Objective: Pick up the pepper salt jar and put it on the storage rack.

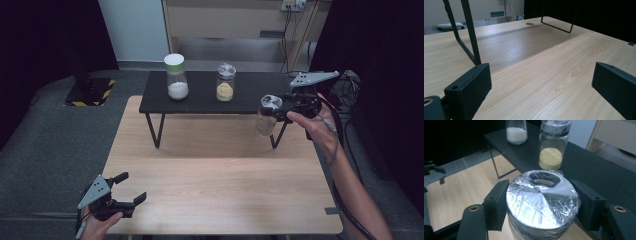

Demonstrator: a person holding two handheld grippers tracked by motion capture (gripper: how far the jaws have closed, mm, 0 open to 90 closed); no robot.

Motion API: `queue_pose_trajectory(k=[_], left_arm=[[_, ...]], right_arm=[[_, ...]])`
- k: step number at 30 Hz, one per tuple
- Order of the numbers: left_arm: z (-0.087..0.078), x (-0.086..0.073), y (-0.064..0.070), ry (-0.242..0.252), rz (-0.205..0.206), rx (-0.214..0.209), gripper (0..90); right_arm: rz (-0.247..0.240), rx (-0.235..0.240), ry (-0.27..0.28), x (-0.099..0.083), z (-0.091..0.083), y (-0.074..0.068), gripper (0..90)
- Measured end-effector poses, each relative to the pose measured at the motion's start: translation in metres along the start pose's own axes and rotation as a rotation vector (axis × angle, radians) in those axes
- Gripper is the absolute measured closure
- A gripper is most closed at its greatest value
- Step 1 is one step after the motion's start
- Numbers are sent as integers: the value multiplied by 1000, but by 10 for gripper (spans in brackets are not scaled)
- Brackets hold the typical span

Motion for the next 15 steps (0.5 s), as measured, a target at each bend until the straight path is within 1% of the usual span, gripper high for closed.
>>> queue_pose_trajectory(k=[3,6,10,14,15], left_arm=[[0,0,0,0,1,0,17],[0,0,0,0,-1,0,16],[0,0,0,0,-1,0,16],[0,0,0,1,0,-1,16],[0,0,0,1,0,0,16]], right_arm=[[12,-12,5,6,1,1,355],[13,-30,4,11,2,0,355],[17,-42,7,17,4,2,355],[35,-46,13,22,4,6,354],[38,-52,15,23,5,6,355]])
Point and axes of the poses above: each handheld gripper's, and its own axes: z roughly forward along the jaws, x roughly out of its top, y roughly to its right, the point moved 3 cm from there along z, roughly forward along the jaws, and after that the axes turned 3 degrees about z, right-handed, at the moved point
